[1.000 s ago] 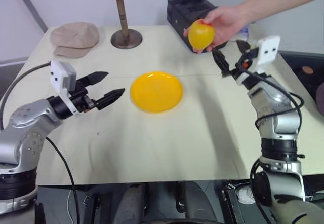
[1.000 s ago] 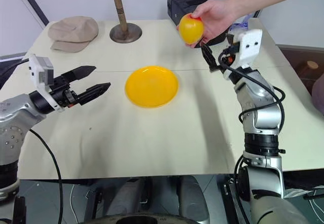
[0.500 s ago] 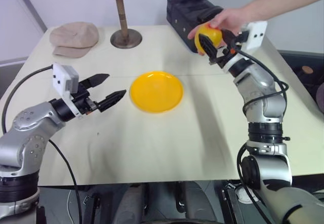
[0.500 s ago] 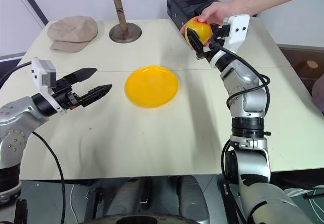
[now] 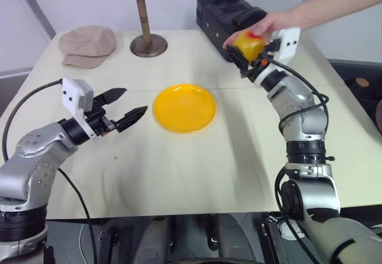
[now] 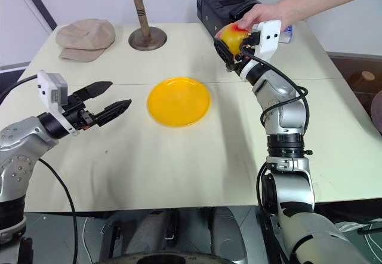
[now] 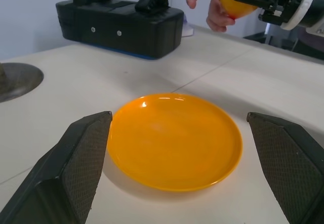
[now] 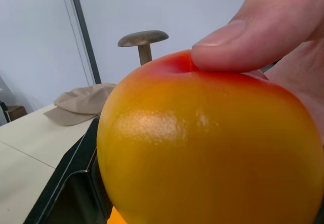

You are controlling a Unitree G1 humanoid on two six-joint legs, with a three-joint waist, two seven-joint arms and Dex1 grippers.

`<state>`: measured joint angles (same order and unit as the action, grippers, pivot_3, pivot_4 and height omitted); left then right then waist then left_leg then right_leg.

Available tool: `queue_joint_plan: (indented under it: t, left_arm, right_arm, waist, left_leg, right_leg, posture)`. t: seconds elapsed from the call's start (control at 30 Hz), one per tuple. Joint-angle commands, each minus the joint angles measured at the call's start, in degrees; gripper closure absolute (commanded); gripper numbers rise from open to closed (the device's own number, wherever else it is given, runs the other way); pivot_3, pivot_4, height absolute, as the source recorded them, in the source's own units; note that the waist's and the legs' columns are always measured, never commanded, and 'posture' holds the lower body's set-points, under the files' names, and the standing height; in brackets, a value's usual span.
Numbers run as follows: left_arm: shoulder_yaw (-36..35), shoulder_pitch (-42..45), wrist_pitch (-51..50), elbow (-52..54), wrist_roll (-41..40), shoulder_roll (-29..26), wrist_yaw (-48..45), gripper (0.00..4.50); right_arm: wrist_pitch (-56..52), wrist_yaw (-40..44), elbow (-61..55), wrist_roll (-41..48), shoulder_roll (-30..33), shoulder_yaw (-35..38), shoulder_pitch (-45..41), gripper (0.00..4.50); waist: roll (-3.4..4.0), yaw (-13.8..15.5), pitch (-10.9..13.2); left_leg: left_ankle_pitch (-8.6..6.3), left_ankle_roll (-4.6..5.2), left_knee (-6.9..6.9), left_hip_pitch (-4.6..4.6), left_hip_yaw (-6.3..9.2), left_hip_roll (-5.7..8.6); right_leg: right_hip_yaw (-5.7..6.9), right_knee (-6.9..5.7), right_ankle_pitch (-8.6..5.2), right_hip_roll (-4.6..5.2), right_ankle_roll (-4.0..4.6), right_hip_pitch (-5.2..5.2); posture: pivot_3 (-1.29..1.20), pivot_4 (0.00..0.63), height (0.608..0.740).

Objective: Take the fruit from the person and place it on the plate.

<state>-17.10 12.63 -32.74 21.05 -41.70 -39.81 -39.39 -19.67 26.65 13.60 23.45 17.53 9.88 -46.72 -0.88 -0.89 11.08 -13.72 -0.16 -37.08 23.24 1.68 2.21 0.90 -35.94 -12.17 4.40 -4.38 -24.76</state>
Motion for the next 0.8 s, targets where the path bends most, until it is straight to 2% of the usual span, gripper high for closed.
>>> queue_joint_plan:
  t: [0.03,0.23,0.4,0.57,0.8]
  left_arm:
    - [-1.3,0.2,1.5,2.1,0.3,0.0,0.2,0.0]
    - [-1.6,-0.5,1.8,1.5,0.7,-0.6,-0.1,0.0]
    - [-1.8,-5.6,2.2,3.0,2.5,-0.8,-0.4,0.0]
    - [-2.8,-9.0,3.3,3.6,3.6,0.1,0.6,0.0]
    - [-2.2,-10.6,4.6,3.7,5.5,0.5,1.0,0.0]
  right_arm:
    - [0.0,0.8,-2.2,0.9,0.0,0.2,-1.5,1.28]
    - [-3.8,5.3,-6.4,-0.7,-0.8,-7.4,0.7,1.28]
    - [-4.9,4.1,-6.1,-3.5,-6.2,-13.9,3.4,1.28]
    - [-2.8,4.1,-2.0,-6.4,-9.8,-16.7,3.2,1.28]
    - [0.5,6.2,5.0,-10.2,-9.9,-18.1,1.3,1.28]
  waist:
    - [0.0,0.0,0.0]
    - [0.0,-0.2,0.0]
    - [0.0,-0.3,0.0]
    - [0.0,0.2,0.0]
    - [0.0,0.0,0.0]
  left_leg:
    - [0.0,0.0,0.0,0.0,0.0,0.0]
    - [0.0,0.0,0.02,0.0,-0.01,0.0]
    - [0.0,0.0,0.05,-0.01,-0.01,-0.02]
    - [0.0,-0.01,0.03,0.1,-0.01,0.02]
    - [-0.01,-0.02,0.06,0.1,-0.01,0.05]
  right_leg:
    - [0.0,0.0,0.0,0.0,0.0,0.0]
    - [0.0,0.0,0.0,0.0,0.0,-0.02]
    - [-0.01,-0.05,0.01,0.01,-0.01,-0.08]
    - [-0.01,-0.03,-0.03,0.08,0.06,-0.17]
    - [-0.01,0.02,-0.03,0.1,0.07,-0.18]
  posture:
    - [0.0,0.15,0.74]
    - [0.0,0.15,0.74]
    - [0.0,0.15,0.74]
    - [0.0,0.15,0.74]
    - [0.0,0.15,0.74]
